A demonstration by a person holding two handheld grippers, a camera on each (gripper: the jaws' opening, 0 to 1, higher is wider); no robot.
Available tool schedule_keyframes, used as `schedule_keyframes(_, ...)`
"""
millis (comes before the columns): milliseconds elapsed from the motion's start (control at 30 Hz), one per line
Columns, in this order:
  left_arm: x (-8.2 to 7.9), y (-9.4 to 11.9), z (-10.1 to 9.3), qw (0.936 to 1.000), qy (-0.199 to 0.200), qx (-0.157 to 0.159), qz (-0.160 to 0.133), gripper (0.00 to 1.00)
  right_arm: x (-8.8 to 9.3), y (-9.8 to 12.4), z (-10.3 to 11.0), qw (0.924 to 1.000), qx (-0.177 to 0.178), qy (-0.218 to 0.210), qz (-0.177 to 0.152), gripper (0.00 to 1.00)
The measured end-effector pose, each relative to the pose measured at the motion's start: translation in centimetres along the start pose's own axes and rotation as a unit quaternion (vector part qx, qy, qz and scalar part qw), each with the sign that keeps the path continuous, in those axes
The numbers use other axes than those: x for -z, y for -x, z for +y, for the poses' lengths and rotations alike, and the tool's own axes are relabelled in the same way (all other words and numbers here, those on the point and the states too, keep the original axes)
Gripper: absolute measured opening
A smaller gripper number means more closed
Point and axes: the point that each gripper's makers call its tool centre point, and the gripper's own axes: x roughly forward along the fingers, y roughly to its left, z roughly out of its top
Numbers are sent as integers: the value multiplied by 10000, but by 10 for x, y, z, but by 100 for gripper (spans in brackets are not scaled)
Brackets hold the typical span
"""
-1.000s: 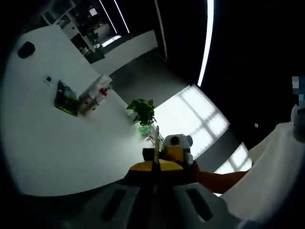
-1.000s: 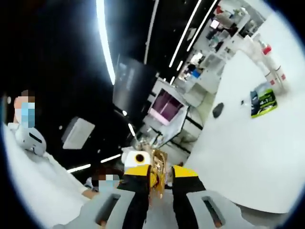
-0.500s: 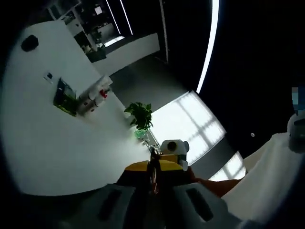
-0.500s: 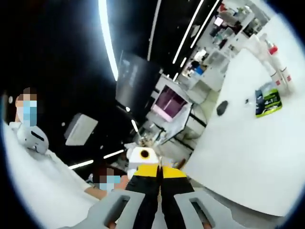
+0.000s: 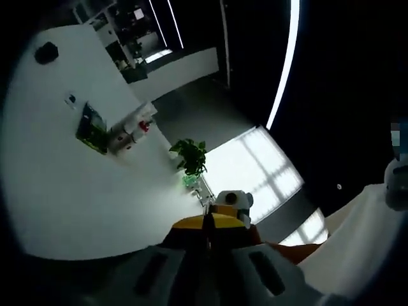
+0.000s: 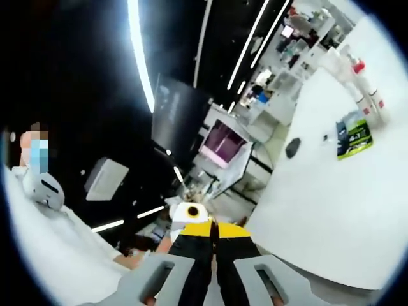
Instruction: Arrange the skincare products in the storage area until every visible bottle or jar stands upright without overlapping.
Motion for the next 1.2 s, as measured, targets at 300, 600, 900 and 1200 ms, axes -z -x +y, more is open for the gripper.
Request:
schedule_keyframes(300, 12, 5, 1, 9995, -77, -111, 276, 0, -11, -5, -3, 9995, -5, -66, -294, 0)
schedule_keyframes(600, -1, 9, 5, 9997, 179, -123, -98, 0, 18, -18, -2, 9996, 36, 106, 244, 0)
schedule_keyframes(900, -7, 22, 8, 9989, 317, -201, -298, 0, 19, -15, 1, 9996, -109, -84, 235, 0)
schedule_keyframes(1200, -6, 36, 19, 9978, 123, -582, -304, 0, 29, -25, -6, 9987, 28, -103, 508, 0)
